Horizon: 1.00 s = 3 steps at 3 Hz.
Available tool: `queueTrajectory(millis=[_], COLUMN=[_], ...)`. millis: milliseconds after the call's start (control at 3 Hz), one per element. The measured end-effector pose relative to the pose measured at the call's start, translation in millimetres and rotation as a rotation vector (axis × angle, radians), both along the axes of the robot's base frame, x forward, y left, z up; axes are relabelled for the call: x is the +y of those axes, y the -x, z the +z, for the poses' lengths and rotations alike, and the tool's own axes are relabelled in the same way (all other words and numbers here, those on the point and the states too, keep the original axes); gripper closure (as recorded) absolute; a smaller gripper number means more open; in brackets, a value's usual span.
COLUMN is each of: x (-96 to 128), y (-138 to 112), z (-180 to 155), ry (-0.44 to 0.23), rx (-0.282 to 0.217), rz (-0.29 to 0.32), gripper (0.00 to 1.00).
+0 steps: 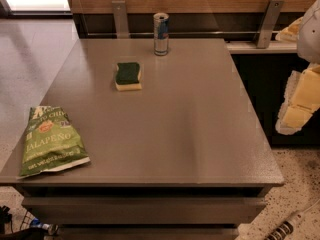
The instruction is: Pick green jalapeno chip bag
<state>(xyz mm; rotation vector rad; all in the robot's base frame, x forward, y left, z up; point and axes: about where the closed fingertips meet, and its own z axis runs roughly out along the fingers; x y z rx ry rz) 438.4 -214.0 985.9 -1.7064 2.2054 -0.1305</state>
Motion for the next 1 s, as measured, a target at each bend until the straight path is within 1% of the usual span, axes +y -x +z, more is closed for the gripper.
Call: queueTrajectory(millis=[333,667,1000], x=[0,49,129], y=[0,-9,-18], z=[0,-6,-18], ry=[0.0,-0.094,-0.236], rx=[0.0,-0.037,-0.046], rz=[0.0,0.056,0.153], gripper=[0.0,0.0,0.0])
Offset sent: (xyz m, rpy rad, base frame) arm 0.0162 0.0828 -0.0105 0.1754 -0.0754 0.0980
